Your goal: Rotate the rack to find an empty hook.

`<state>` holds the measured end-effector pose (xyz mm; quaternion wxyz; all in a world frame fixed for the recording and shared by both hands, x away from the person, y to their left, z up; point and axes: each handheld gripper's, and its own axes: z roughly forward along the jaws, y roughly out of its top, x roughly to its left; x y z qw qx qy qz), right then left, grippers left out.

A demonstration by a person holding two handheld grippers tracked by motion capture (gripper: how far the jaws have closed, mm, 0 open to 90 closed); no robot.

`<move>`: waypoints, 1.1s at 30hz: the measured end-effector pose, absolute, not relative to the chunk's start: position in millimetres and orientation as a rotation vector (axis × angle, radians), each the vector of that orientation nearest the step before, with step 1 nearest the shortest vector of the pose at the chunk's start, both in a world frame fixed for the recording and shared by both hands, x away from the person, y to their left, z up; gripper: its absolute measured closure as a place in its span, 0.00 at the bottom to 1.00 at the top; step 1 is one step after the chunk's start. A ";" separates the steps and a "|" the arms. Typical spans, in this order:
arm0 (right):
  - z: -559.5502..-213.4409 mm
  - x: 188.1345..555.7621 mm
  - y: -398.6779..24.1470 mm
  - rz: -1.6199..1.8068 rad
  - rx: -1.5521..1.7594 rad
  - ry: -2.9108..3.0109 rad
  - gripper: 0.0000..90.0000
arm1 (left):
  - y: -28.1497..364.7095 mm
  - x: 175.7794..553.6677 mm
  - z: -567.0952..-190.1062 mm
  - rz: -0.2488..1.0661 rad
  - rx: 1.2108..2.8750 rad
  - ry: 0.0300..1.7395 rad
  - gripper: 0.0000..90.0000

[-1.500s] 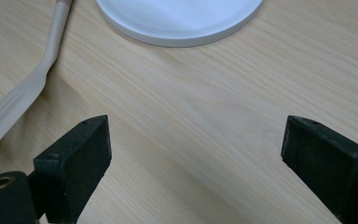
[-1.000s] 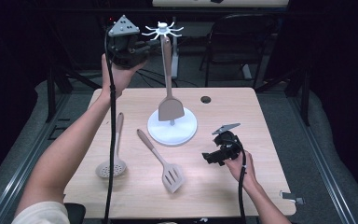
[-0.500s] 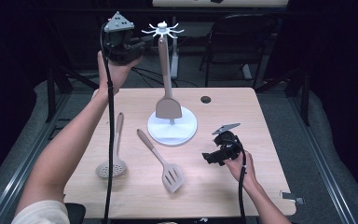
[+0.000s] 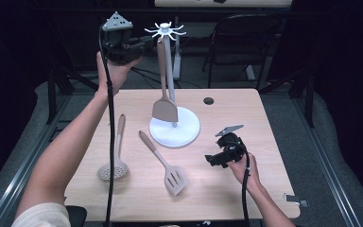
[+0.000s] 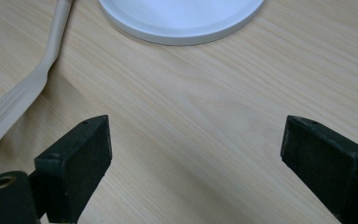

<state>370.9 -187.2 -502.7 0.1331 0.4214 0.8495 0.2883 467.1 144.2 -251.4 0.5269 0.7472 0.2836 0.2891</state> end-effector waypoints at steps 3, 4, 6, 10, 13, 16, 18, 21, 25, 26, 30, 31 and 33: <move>-503.2 370.7 -186.5 0.842 1.223 2.458 0.10 | 147.7 464.9 -255.8 0.688 1.796 0.679 0.91; -503.4 370.6 -186.3 0.846 1.223 2.458 0.10 | 149.5 464.4 -258.3 0.684 1.800 0.684 0.89; -503.6 370.6 -185.9 0.847 1.225 2.456 0.10 | 153.0 463.9 -262.7 0.680 1.807 0.689 0.84; -503.7 370.5 -185.0 0.847 1.224 2.459 0.10 | 159.0 464.9 -272.6 0.656 1.834 0.734 0.66; -504.1 370.7 -184.6 0.840 1.220 2.465 0.10 | 164.4 466.4 -284.5 0.646 1.850 0.774 0.55; -505.1 370.6 -183.4 0.849 1.222 2.465 0.10 | 170.4 466.8 -297.6 0.628 1.863 0.802 0.45; -505.1 370.3 -182.9 0.836 1.217 2.472 0.10 | 173.7 466.5 -307.3 0.617 1.871 0.823 0.40; -506.2 370.3 -182.2 0.838 1.217 2.474 0.10 | 177.6 465.2 -321.3 0.604 1.896 0.845 0.33; -507.8 370.3 -181.0 0.846 1.218 2.481 0.10 | 182.8 462.5 -337.6 0.600 1.916 0.877 0.25; -507.7 370.4 -181.0 0.832 1.213 2.484 0.10 | 183.8 462.0 -340.3 0.599 1.919 0.882 0.24; -508.0 370.2 -179.6 0.817 1.203 2.498 0.10 | 188.8 460.4 -355.6 0.582 1.940 0.913 0.20; -508.2 369.9 -179.1 0.813 1.207 2.497 0.10 | 190.0 459.7 -359.4 0.583 1.947 0.921 0.19; -508.4 370.1 -178.9 0.807 1.200 2.506 0.10 | 191.6 458.2 -367.1 0.582 1.960 0.930 0.18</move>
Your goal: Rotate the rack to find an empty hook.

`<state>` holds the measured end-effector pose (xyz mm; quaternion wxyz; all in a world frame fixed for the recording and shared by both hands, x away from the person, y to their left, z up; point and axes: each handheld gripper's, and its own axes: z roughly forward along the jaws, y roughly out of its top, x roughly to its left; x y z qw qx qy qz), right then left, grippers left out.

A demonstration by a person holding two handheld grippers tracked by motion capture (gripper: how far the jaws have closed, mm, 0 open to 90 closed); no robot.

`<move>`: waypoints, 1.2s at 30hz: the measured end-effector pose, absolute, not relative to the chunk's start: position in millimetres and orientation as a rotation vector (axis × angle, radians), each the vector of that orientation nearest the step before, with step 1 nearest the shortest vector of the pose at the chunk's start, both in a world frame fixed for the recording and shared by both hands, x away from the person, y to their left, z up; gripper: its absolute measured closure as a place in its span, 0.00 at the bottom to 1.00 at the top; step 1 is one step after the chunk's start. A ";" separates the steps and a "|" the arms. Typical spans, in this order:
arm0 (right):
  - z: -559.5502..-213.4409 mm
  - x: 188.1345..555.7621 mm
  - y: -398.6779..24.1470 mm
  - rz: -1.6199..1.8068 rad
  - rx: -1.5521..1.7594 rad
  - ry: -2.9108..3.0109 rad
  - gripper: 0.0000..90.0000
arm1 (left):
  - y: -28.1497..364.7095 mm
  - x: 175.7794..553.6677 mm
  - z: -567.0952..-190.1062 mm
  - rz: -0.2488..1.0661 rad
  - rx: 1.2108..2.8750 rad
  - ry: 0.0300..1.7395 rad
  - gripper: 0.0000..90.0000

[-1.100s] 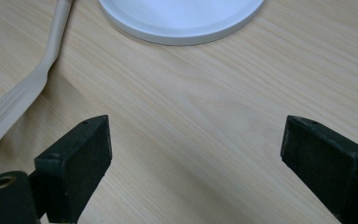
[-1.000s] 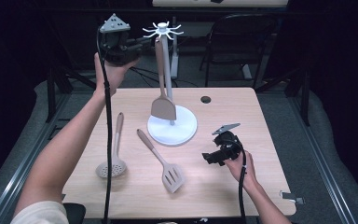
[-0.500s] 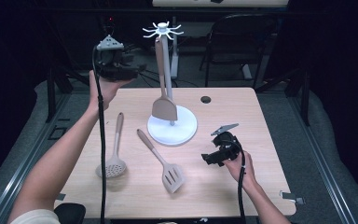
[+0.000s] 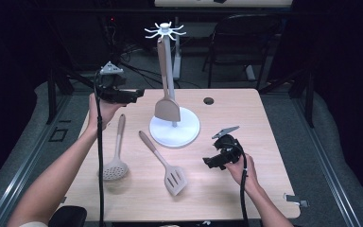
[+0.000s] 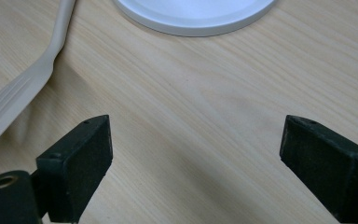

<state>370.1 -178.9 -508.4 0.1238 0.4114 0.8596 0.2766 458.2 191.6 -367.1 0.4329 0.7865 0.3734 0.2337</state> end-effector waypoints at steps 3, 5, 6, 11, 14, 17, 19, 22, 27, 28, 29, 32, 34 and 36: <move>-508.8 370.2 -178.9 0.809 1.196 2.504 0.10 | 193.3 456.4 -379.6 0.573 1.971 0.947 0.17; -508.9 370.3 -179.1 0.812 1.194 2.505 0.10 | 194.4 454.8 -388.2 0.562 1.975 0.958 0.17; -508.8 370.3 -179.1 0.810 1.193 2.506 0.10 | 194.8 454.3 -392.6 0.550 1.980 0.967 0.16; -509.5 370.6 -177.7 0.812 1.183 2.513 0.10 | 196.6 449.5 -413.1 0.526 2.009 1.002 0.13; -509.5 370.4 -177.4 0.808 1.182 2.511 0.10 | 196.7 447.5 -425.7 0.519 2.017 1.020 0.12; -509.4 370.1 -177.0 0.809 1.183 2.512 0.10 | 197.1 446.5 -435.7 0.496 2.022 1.044 0.11; -508.8 369.2 -175.7 0.812 1.179 2.509 0.10 | 198.3 444.9 -440.8 0.486 2.024 1.056 0.11; -509.2 369.5 -174.9 0.817 1.174 2.521 0.10 | 199.3 441.5 -449.4 0.490 2.028 1.065 0.10; -510.1 370.2 -173.9 0.810 1.175 2.520 0.10 | 198.1 437.6 -463.1 0.494 2.074 1.061 0.09; -510.3 369.9 -172.7 0.811 1.174 2.518 0.10 | 197.9 437.3 -463.6 0.494 2.080 1.058 0.08; -510.1 369.8 -172.1 0.813 1.169 2.527 0.10 | 197.5 437.2 -464.3 0.495 2.079 1.058 0.08; -508.8 369.8 -172.3 0.811 1.159 2.517 0.10 | 197.6 436.7 -465.3 0.487 2.085 1.057 0.07; -509.0 370.4 -172.7 0.816 1.160 2.515 0.10 | 198.0 435.3 -466.5 0.484 2.087 1.056 0.07; -509.7 370.4 -171.9 0.819 1.162 2.515 0.10 | 198.6 433.9 -469.1 0.479 2.092 1.054 0.07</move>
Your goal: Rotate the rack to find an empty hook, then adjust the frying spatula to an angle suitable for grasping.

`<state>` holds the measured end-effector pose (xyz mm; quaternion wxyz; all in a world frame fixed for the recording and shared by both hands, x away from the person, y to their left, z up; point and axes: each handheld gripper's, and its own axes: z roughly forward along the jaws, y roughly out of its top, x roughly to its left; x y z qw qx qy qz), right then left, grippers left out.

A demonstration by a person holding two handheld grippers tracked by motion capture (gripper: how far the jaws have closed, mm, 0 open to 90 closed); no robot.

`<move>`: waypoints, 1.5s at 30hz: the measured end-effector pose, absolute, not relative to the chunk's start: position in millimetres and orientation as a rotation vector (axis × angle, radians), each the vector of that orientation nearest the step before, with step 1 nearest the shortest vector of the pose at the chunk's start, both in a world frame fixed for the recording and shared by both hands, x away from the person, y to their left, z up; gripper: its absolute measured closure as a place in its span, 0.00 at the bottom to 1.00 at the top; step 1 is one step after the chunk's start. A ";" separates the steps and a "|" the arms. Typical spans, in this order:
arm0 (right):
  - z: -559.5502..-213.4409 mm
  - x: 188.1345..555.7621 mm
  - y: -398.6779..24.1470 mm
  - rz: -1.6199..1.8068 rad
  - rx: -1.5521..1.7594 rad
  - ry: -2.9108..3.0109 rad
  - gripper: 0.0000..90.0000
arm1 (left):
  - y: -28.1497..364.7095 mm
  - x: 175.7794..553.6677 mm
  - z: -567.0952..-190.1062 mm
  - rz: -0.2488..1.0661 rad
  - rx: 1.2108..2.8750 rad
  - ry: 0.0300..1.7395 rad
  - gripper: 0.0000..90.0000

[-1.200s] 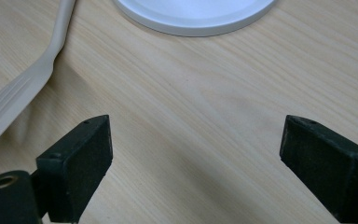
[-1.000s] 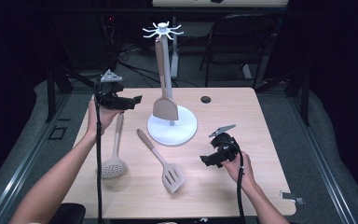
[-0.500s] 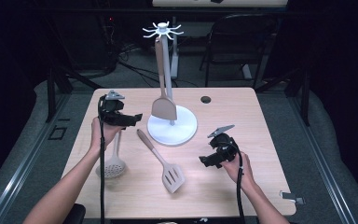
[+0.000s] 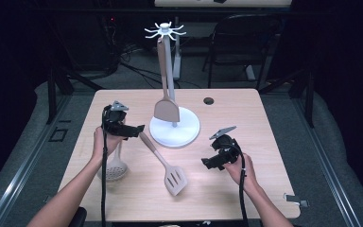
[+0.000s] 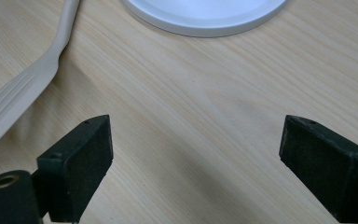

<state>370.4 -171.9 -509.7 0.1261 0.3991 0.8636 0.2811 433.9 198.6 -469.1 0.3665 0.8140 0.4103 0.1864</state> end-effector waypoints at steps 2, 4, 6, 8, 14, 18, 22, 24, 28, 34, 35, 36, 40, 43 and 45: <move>-509.9 370.4 -170.7 0.823 1.152 2.521 0.10 | 199.5 432.7 -471.8 0.475 2.099 1.054 0.06; -508.8 370.0 -169.9 0.795 1.137 2.528 0.10 | 201.0 432.2 -473.7 0.460 2.097 1.057 0.06; -509.2 369.9 -169.6 0.803 1.139 2.529 0.10 | 201.5 431.6 -475.0 0.458 2.091 1.061 0.05; -509.4 370.0 -170.3 0.810 1.141 2.524 0.10 | 201.2 430.5 -476.2 0.450 2.087 1.068 0.05; -510.4 369.2 -168.9 0.765 1.134 2.522 0.17 | 197.1 427.4 -480.8 0.442 2.100 1.079 0.03; -510.1 366.8 -165.6 0.731 1.123 2.522 0.24 | 196.8 428.1 -482.6 0.449 2.077 1.112 0.03; -510.0 365.9 -161.8 0.734 1.104 2.510 0.42 | 196.4 426.0 -485.5 0.442 2.064 1.153 0.03; -508.4 364.4 -160.3 0.749 1.100 2.509 0.54 | 197.3 424.7 -487.9 0.433 2.075 1.160 0.03; -501.6 356.5 -152.1 0.829 1.048 2.527 0.82 | 198.6 424.5 -490.8 0.411 2.075 1.183 0.03; -498.2 343.3 -125.8 0.926 0.952 2.584 1.00 | 196.4 424.9 -495.9 0.380 2.085 1.208 0.04; -498.2 341.3 -120.9 0.940 0.929 2.594 1.00 | 196.1 425.1 -496.6 0.379 2.092 1.205 0.04; -498.0 339.0 -116.0 0.956 0.914 2.611 1.00 | 195.8 425.2 -497.2 0.378 2.094 1.207 0.04; -498.0 330.2 -98.0 0.988 0.852 2.665 1.00 | 195.3 425.4 -499.0 0.377 2.097 1.211 0.04; -501.9 323.6 -84.3 0.983 0.803 2.728 1.00 | 195.0 425.6 -500.0 0.365 2.102 1.216 0.04; -506.0 319.5 -76.7 0.945 0.770 2.781 1.00 | 194.4 425.2 -500.8 0.366 2.096 1.233 0.04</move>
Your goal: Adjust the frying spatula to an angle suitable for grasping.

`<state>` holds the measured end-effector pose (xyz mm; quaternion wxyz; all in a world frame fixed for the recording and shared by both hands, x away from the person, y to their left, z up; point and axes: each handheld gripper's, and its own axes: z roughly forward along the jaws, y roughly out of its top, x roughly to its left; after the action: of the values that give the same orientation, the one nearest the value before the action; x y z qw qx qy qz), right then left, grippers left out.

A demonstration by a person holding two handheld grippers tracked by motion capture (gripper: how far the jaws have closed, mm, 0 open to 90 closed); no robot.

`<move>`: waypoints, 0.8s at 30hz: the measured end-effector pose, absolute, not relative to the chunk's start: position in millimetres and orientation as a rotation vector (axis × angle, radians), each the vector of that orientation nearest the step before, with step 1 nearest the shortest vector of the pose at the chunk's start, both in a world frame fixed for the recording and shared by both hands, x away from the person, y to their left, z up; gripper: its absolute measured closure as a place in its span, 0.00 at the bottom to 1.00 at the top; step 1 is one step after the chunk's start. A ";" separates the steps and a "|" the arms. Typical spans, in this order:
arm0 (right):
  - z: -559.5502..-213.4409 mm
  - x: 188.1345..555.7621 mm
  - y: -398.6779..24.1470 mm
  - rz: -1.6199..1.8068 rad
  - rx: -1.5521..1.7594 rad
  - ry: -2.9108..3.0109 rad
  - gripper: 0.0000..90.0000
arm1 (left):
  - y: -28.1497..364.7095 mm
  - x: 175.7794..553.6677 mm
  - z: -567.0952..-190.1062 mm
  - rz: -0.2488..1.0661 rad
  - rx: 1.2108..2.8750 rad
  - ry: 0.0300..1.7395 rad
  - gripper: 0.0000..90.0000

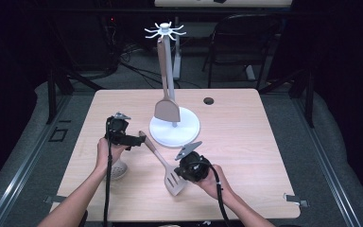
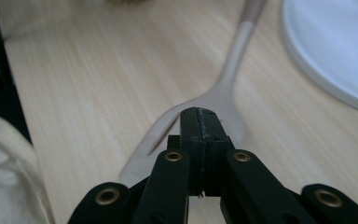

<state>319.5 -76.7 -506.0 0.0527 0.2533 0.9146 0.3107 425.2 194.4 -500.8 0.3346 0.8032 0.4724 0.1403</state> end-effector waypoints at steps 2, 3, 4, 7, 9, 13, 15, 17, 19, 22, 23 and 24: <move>-513.0 316.9 -71.1 0.919 0.748 2.806 1.00 | 193.5 425.0 -502.4 0.370 2.107 1.239 0.05; -515.9 316.3 -69.7 0.895 0.741 2.819 1.00 | 192.3 424.7 -503.7 0.356 2.110 1.249 0.05; -518.7 316.2 -68.9 0.858 0.735 2.845 1.00 | 191.4 424.4 -504.7 0.354 2.110 1.255 0.05; -524.0 316.2 -67.7 0.831 0.742 2.863 1.00 | 188.7 422.5 -507.0 0.336 2.124 1.257 0.07; -526.0 316.9 -67.7 0.836 0.757 2.861 1.00 | 185.7 420.7 -509.4 0.327 2.128 1.264 0.09; -531.8 318.6 -69.0 0.813 0.777 2.868 1.00 | 178.4 419.1 -516.3 0.277 2.154 1.265 0.11; -536.5 318.9 -69.0 0.789 0.793 2.871 1.00 | 175.0 418.8 -518.8 0.258 2.160 1.267 0.12; -540.0 319.4 -69.1 0.763 0.806 2.871 1.00 | 171.8 418.4 -520.5 0.251 2.167 1.262 0.14; -542.6 320.5 -69.4 0.743 0.826 2.870 1.00 | 169.1 418.2 -522.4 0.240 2.168 1.264 0.15; -546.1 322.4 -69.9 0.723 0.842 2.880 1.00 | 166.1 419.5 -525.3 0.225 2.176 1.259 0.16; -547.1 322.4 -69.3 0.707 0.840 2.880 1.00 | 165.1 419.9 -526.2 0.219 2.173 1.263 0.16; -548.1 322.7 -69.1 0.685 0.831 2.883 1.00 | 164.2 420.5 -526.9 0.215 2.172 1.265 0.16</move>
<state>322.7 -69.1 -548.1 0.0322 0.2699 0.9363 0.2224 420.5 164.2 -526.9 0.3047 0.8200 0.4776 0.0810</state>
